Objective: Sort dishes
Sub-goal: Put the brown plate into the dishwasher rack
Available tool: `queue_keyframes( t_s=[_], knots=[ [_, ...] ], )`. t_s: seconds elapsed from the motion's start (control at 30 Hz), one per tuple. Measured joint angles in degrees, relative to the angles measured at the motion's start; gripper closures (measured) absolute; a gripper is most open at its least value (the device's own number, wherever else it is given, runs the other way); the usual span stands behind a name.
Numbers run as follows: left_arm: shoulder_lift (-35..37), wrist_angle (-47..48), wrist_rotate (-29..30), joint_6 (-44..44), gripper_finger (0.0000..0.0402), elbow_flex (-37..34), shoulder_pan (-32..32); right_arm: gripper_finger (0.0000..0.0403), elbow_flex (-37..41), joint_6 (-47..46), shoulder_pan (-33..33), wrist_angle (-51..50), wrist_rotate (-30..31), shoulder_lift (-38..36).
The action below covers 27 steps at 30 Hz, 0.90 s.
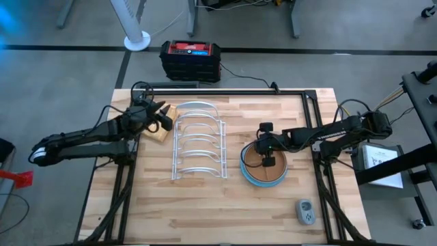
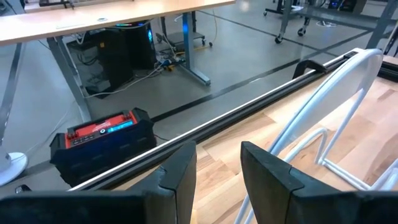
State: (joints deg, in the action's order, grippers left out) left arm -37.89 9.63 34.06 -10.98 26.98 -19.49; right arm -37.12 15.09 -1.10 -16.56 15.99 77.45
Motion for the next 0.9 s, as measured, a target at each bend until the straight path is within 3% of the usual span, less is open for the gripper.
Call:
queue_keyframes(
  t_s=[0.9],
  knots=[
    [0.0,0.0,0.02,0.02,0.0286,0.0,0.0,0.0336,0.75,-1.05,0.02,-1.09,-1.41,0.0]
  ],
)
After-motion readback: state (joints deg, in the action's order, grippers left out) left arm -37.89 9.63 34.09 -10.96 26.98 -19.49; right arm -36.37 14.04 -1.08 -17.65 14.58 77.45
